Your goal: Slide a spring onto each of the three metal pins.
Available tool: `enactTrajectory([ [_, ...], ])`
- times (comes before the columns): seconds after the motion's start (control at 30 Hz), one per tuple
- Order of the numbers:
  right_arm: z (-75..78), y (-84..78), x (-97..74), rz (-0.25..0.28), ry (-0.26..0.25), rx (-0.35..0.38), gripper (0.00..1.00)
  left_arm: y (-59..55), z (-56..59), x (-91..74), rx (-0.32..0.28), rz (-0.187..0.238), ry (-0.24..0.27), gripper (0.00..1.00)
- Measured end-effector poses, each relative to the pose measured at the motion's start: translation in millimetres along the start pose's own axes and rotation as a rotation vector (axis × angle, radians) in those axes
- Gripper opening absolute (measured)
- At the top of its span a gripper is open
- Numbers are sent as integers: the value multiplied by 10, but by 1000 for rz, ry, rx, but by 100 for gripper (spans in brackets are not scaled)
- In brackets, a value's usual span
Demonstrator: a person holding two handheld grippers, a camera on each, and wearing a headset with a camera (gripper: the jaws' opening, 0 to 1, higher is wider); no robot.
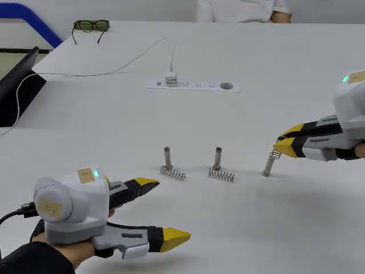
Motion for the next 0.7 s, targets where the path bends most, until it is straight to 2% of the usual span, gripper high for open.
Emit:
enactTrajectory([
  [0.33, 42, -38, 63, -3, -5, 9, 12, -5, 0, -1, 0, -4, 2, 73],
  [0.7, 63, -226, 224, -20, 0, 47, 12, -10, 12, -1, 0, -8, 0, 73],
])
Point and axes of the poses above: the centre of the closed fingertips' face, and the gripper's own axes: x roughly forward along the fingers, z roughly to its right, y roughly out of its top, the point moved 7 cm from there along -x, roughly backward along the fingers, and after that the axes turned 12 degrees about y, right-handed, at the moved point
